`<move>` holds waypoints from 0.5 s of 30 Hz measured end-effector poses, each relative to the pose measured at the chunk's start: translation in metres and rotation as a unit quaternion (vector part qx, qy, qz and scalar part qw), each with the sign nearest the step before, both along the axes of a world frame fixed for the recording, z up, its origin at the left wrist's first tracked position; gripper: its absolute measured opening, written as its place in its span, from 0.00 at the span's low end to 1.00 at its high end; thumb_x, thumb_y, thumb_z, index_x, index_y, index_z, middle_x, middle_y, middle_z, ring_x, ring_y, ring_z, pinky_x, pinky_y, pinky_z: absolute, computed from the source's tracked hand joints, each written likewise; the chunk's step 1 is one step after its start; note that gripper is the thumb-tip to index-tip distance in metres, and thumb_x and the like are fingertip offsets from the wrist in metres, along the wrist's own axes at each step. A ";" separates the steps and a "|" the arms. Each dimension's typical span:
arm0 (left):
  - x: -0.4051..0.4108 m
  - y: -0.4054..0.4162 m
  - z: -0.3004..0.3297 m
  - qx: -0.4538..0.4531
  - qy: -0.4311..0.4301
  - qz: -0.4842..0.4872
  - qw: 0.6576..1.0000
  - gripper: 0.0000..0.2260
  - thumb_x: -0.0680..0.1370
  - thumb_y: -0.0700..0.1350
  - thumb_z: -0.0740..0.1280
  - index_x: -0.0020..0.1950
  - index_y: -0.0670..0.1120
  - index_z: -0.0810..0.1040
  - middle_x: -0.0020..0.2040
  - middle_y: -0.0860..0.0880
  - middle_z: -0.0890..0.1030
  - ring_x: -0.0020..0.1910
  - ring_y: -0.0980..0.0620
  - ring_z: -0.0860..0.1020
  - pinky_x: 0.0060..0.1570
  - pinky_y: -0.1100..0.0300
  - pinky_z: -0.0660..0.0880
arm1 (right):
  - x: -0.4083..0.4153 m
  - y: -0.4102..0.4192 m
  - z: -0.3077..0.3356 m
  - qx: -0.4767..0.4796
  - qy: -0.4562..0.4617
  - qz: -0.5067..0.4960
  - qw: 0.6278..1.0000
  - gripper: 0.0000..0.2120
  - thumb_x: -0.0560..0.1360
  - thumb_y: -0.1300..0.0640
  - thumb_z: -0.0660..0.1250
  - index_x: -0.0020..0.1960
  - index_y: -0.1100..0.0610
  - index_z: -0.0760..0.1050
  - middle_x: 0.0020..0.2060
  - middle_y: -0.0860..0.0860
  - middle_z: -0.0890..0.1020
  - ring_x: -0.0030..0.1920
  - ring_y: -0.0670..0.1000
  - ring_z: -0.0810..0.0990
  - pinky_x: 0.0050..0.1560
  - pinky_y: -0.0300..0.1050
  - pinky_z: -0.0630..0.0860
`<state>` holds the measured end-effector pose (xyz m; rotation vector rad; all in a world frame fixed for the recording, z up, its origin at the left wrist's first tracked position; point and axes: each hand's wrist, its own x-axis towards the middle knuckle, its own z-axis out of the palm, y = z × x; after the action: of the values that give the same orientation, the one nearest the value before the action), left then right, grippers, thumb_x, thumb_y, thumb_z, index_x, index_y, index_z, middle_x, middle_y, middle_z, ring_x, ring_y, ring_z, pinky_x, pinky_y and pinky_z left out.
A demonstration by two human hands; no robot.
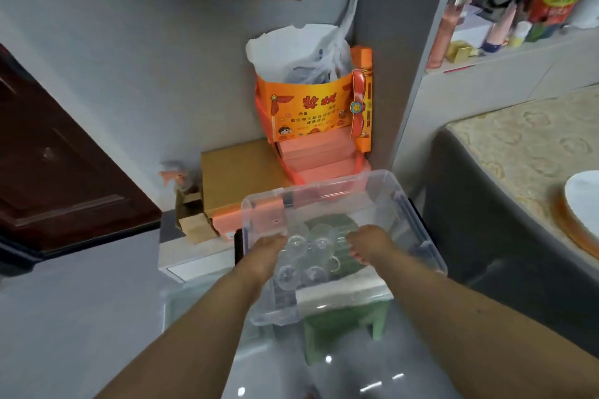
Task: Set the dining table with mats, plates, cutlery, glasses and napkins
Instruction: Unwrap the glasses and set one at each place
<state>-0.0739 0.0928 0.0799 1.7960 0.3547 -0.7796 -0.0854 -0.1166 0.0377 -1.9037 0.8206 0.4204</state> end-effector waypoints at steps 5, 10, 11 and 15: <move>0.027 -0.009 -0.050 0.053 0.011 -0.018 0.998 0.03 0.80 0.41 0.63 0.52 0.47 0.74 0.45 0.46 0.77 0.40 0.50 0.74 0.44 0.62 0.73 | 0.026 0.008 -0.036 0.005 0.057 0.034 0.998 0.08 0.73 0.61 0.68 0.51 0.61 0.81 0.46 0.57 0.83 0.47 0.54 0.83 0.49 0.43 0.78; 0.047 -0.013 -0.107 0.211 -0.075 -0.160 0.961 0.21 0.77 0.41 0.67 0.69 0.46 0.70 0.63 0.43 0.76 0.52 0.47 0.79 0.52 0.62 0.73 | 0.041 0.005 -0.073 -0.079 0.055 0.077 0.992 0.12 0.74 0.57 0.67 0.34 0.51 0.68 0.34 0.48 0.73 0.37 0.50 0.74 0.34 0.34 0.67; 0.051 -0.014 -0.116 0.233 -0.091 -0.177 0.952 0.22 0.76 0.40 0.66 0.70 0.45 0.69 0.64 0.42 0.74 0.56 0.46 0.78 0.56 0.60 0.73 | 0.042 0.004 -0.085 -0.072 0.057 0.080 0.993 0.09 0.73 0.56 0.68 0.38 0.53 0.69 0.36 0.48 0.74 0.39 0.49 0.75 0.36 0.37 0.70; 0.067 -0.014 -0.141 0.289 -0.141 -0.238 0.916 0.30 0.75 0.37 0.67 0.75 0.49 0.63 0.72 0.40 0.63 0.70 0.42 0.67 0.68 0.56 0.66 | 0.044 0.002 -0.116 -0.068 0.027 0.104 0.992 0.29 0.65 0.54 0.75 0.63 0.51 0.68 0.52 0.52 0.78 0.52 0.55 0.79 0.50 0.44 0.76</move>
<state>-0.0065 0.0787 -0.0609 2.5772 -0.0679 -0.7745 -0.0410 -0.1148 -0.0781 -2.1220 0.7032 0.5576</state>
